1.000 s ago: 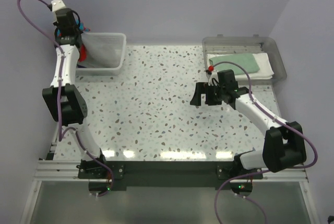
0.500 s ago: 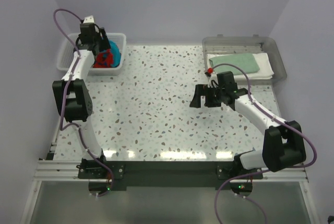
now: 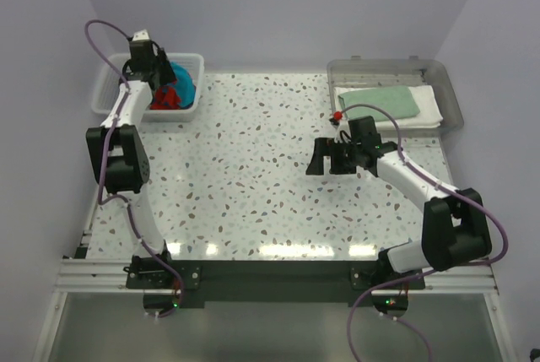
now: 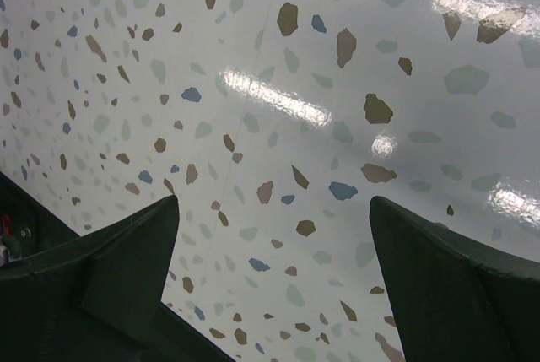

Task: Fold and stack the towels
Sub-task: Grab crumpled towel

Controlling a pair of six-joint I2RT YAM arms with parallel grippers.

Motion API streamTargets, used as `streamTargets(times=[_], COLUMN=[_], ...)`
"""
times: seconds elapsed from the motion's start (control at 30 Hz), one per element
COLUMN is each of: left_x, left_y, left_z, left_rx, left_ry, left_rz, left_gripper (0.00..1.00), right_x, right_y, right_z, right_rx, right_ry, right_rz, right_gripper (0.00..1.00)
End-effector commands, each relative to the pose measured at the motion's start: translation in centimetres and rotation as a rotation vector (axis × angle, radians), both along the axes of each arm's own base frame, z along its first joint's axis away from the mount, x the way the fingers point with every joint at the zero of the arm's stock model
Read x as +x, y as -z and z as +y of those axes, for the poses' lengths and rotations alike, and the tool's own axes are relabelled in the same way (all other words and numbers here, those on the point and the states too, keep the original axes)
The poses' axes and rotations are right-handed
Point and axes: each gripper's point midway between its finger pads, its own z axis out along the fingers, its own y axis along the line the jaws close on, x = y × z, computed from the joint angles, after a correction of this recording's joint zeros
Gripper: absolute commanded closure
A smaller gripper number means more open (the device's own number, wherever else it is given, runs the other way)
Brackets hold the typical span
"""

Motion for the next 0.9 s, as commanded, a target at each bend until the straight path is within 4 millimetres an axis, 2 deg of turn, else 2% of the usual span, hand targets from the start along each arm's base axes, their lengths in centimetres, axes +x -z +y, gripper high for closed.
streamTargets(times=[0.0, 0.03, 0.13, 0.17, 0.23, 0.27, 0.37, 0.4, 0.5, 0.53, 0.57, 0.6, 0.63, 0.73, 0.77, 0.83, 0.87], left_x=[-0.1, -0.3, -0.2, -0.2, -0.1, -0.2, -0.2, -0.4, -1.5, -2.1, -2.4, -2.8, -3.2, -3.4, -3.3, -3.2, -3.1], left_y=[1.6, 2.1, 1.6, 1.0, -0.8, -1.9, -4.4, -5.8, -7.0, -6.7, -6.4, -6.3, -5.2, -2.9, -1.6, -0.4, 0.7], left_z=[-1.0, -1.3, -1.6, -1.6, -1.6, -1.6, -2.1, -2.4, -2.0, -1.3, -1.2, -1.2, -1.2, -1.5, -1.7, -2.1, -2.2], left_rx=[-0.053, -0.055, -0.054, -0.052, -0.049, -0.048, -0.056, -0.055, -0.031, -0.022, -0.020, -0.027, -0.030, -0.056, -0.069, -0.093, -0.096], left_ry=[0.006, 0.012, 0.019, 0.018, 0.017, 0.019, 0.047, 0.057, -0.001, -0.034, -0.048, -0.061, -0.066, -0.068, -0.061, -0.052, -0.052], left_rz=[0.022, 0.034, 0.027, 0.016, -0.017, -0.037, -0.077, -0.101, -0.107, -0.091, -0.085, -0.081, -0.055, 0.000, 0.028, 0.051, 0.072], left_gripper=[0.34, 0.38, 0.66, 0.82, 0.97, 1.00, 1.00, 1.00, 1.00, 0.92, 0.63, 0.55, 0.43, 0.36, 0.36, 0.36, 0.38], right_x=[0.5, 0.5, 0.5, 0.5, 0.4, 0.4, 0.3, 0.2, 0.1, 0.0, -0.1, -0.1, -0.3, -0.6, -0.6, -0.7, -0.8], right_y=[-0.5, -0.5, -0.5, -0.8, -1.0, -1.2, -1.5, -1.8, -2.1, -2.2, -2.2, -2.3, -2.3, -2.2, -2.1, -2.1, -2.1], right_z=[0.7, 0.7, 0.8, 0.8, 0.7, 0.7, 0.6, 0.6, 0.4, 0.4, 0.4, 0.4, 0.4, 0.3, 0.2, 0.1, 0.1], right_rx=[0.029, 0.031, 0.035, 0.036, 0.033, 0.033, 0.034, 0.037, 0.035, 0.037, 0.038, 0.040, 0.041, 0.036, 0.033, 0.031, 0.031], right_ry=[-0.017, -0.017, -0.017, -0.017, -0.018, -0.016, -0.014, -0.015, -0.011, -0.012, -0.013, -0.012, -0.013, -0.017, -0.014, -0.014, -0.013], right_rz=[-0.022, -0.020, -0.018, -0.027, -0.031, -0.038, -0.047, -0.057, -0.070, -0.068, -0.070, -0.074, -0.075, -0.072, -0.067, -0.072, -0.071], right_gripper=[0.02, 0.01, 0.02, 0.01, 0.01, 0.02, 0.02, 0.01, 0.02, 0.01, 0.01, 0.02, 0.01, 0.01, 0.01, 0.02, 0.02])
